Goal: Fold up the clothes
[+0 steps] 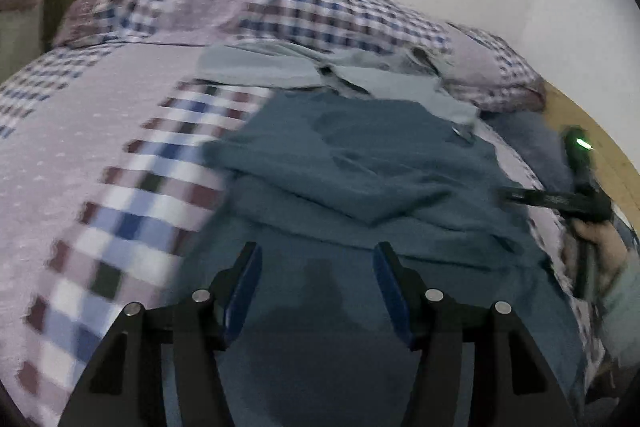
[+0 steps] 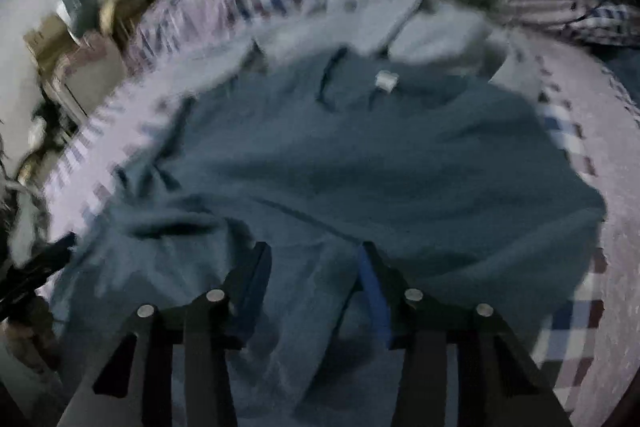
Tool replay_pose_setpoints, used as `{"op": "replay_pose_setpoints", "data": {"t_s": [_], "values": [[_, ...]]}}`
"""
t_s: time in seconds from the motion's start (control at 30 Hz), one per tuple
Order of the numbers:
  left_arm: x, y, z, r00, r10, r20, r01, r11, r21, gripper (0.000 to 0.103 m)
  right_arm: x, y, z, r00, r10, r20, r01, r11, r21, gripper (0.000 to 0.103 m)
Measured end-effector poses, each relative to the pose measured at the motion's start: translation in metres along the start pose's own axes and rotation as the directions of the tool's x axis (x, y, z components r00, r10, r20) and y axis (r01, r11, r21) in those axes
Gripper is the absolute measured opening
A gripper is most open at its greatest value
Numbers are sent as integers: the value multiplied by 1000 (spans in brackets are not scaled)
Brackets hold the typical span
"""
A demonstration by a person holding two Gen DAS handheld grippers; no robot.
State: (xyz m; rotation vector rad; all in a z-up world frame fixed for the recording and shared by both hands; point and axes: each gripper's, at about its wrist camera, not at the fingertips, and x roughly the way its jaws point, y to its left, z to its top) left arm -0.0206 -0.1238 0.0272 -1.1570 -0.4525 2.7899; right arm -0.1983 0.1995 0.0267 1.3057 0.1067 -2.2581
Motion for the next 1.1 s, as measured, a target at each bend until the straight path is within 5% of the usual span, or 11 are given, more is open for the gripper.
{"op": "replay_pose_setpoints", "data": {"t_s": [0.07,0.1,0.27,0.33,0.47,0.53,0.63,0.73,0.8,0.97,1.1], "values": [[6,-3,0,1000,-23,-6,23,1000,-5,62,16,5,1,998,-33,-44,32,999,-24,25],[8,-3,0,999,-37,-2,37,999,-14,62,20,7,0,998,-42,-51,40,999,-34,5],[7,7,5,997,-76,16,77,994,-82,62,-28,11,-11,986,-75,147,79,997,-23,0],[4,12,8,996,-82,31,84,991,-107,62,-66,6,-20,943,-144,301,139,990,40,0],[3,16,9,996,-79,29,82,989,-123,62,-136,1,-45,776,-215,592,189,976,106,1],[5,17,10,997,-76,22,78,989,-127,62,-143,1,-50,764,-188,617,185,980,70,2],[9,16,10,998,-61,4,61,991,-116,62,-134,3,-61,837,-141,529,198,979,-52,4],[10,16,8,999,-54,-9,52,992,-113,62,-113,11,-96,944,-108,313,192,948,-253,5],[10,16,8,999,-48,-11,46,993,-107,62,-101,18,-123,986,-84,146,132,921,-365,9],[12,14,7,999,-30,-13,29,996,-87,62,-92,26,-166,999,-11,-44,-8,911,-411,43],[14,8,12,999,24,27,-24,1000,-4,62,-109,16,-163,997,41,62,-20,950,-310,54]]}}
